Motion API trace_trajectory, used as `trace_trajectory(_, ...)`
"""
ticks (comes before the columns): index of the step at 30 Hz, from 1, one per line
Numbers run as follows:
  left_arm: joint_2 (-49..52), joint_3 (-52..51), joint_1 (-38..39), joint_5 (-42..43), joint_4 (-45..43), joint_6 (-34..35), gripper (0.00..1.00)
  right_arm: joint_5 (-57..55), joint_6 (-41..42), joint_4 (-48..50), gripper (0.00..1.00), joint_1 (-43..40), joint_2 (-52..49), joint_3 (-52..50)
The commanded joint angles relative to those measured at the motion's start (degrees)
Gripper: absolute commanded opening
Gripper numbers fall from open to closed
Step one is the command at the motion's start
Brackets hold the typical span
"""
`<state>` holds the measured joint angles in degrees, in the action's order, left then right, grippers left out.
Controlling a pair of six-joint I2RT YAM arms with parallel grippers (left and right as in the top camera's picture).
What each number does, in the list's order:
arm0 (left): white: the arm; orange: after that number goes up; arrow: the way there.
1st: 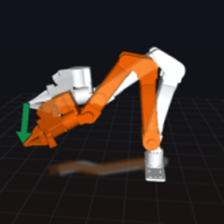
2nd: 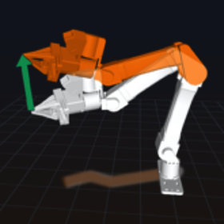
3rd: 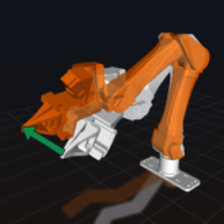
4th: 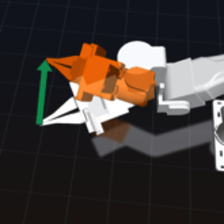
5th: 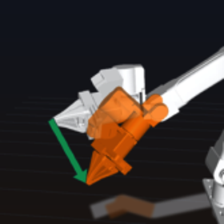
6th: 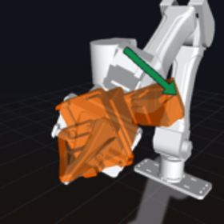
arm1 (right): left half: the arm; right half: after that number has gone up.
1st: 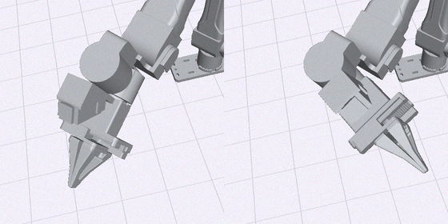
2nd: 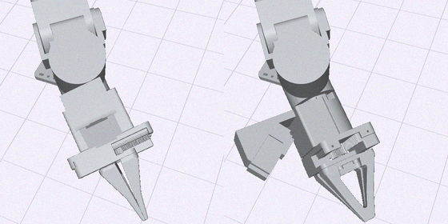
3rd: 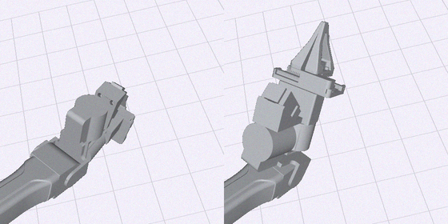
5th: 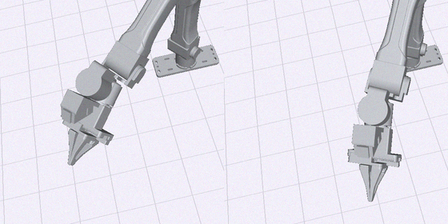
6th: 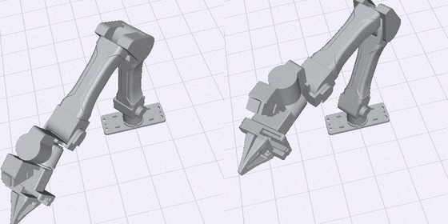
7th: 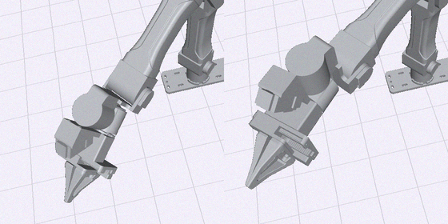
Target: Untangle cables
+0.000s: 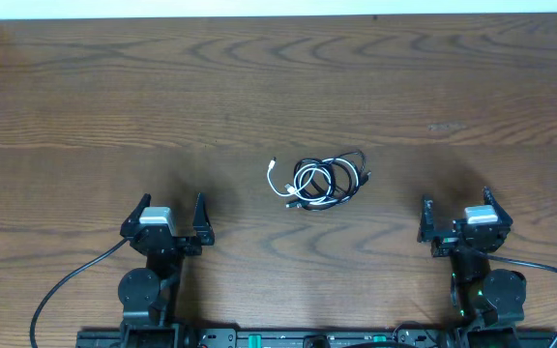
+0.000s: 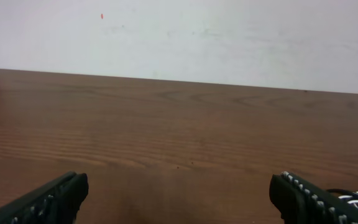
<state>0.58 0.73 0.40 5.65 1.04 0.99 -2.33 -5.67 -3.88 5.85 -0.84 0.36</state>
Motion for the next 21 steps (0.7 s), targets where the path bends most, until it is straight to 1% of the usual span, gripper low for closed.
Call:
trace_trajectory(1, -0.35, -0.48, -0.28, 0.81, 2.54, -1.20, 0.98, 0.13, -0.63, -0.26, 0.99, -0.39, 0.46, -0.04)
trace_trajectory(5, -0.35, -0.48, -0.28, 1.53, 2.32, -1.05, 0.98, 0.13, -0.61, -0.24, 0.99, -0.39, 0.46, -0.04)
trace_trajectory(7, -0.35, -0.44, -0.28, 2.89, 1.81, 1.84, 0.98, 0.13, -0.63, -0.24, 0.99, -0.39, 0.46, -0.04)
trace_trajectory(10, -0.35, 0.44, -0.28, 2.97, 2.91, 9.53, 0.98, 0.13, -0.63, -0.26, 0.99, -0.39, 0.46, -0.04)
trace_trajectory(12, -0.35, 1.42, -0.28, 2.97, 4.72, 11.32, 0.98, 0.13, -0.63, -0.26, 0.99, -0.39, 0.46, -0.04)
trace_trajectory(16, 0.13, 4.31, -0.28, 2.97, 8.46, 11.61, 0.98, 0.13, -0.61, -0.26, 0.99, -0.39, 0.46, -0.04)
trace_trajectory(21, 3.96, 9.97, -0.28, 2.95, 13.16, 11.58, 0.98, 0.13, -0.63, -0.24, 1.00, -0.39, 0.46, -0.04)
